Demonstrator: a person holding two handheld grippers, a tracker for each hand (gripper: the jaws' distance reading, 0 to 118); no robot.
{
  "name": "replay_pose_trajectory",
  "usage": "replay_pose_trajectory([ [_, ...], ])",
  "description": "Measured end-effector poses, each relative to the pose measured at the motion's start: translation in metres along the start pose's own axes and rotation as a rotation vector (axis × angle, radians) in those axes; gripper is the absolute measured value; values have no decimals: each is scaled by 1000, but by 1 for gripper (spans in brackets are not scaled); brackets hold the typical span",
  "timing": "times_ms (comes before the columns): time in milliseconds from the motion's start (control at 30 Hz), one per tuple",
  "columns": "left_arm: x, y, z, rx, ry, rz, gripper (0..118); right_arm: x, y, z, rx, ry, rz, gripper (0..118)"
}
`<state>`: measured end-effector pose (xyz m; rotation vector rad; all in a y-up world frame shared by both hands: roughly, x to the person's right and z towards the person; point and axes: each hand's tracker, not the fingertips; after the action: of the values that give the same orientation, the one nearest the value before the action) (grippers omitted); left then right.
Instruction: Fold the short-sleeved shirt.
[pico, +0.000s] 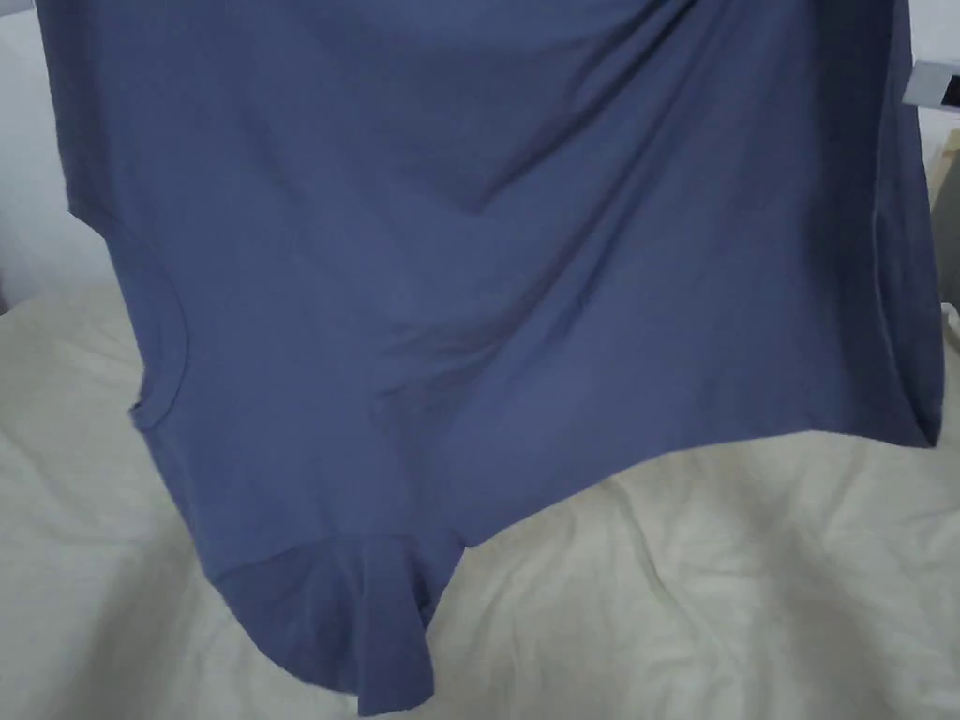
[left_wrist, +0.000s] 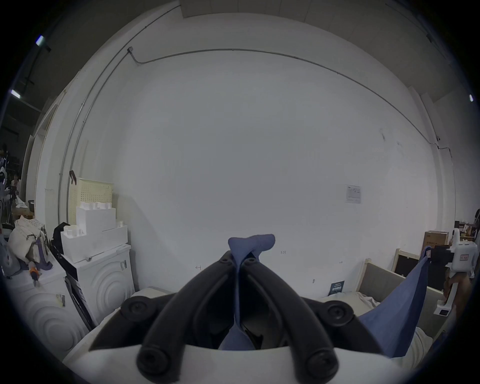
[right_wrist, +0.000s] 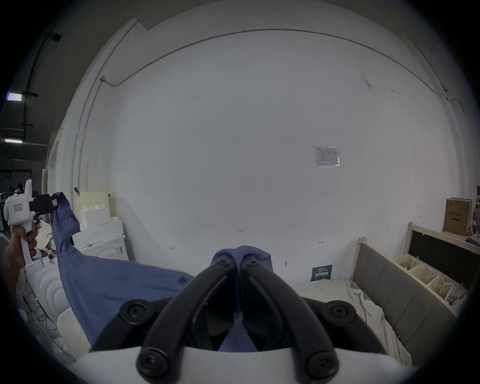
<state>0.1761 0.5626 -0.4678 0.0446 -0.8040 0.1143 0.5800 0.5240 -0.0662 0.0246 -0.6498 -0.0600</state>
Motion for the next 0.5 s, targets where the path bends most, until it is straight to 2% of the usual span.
replay_pose_trajectory([
  [200,1,13,-78,-5,31,-33,2,9,20,-80,-16,-18,-8,4],
  [500,12,20,-180,39,79,-85,2,16,31,-176,-7,-64,32,4],
])
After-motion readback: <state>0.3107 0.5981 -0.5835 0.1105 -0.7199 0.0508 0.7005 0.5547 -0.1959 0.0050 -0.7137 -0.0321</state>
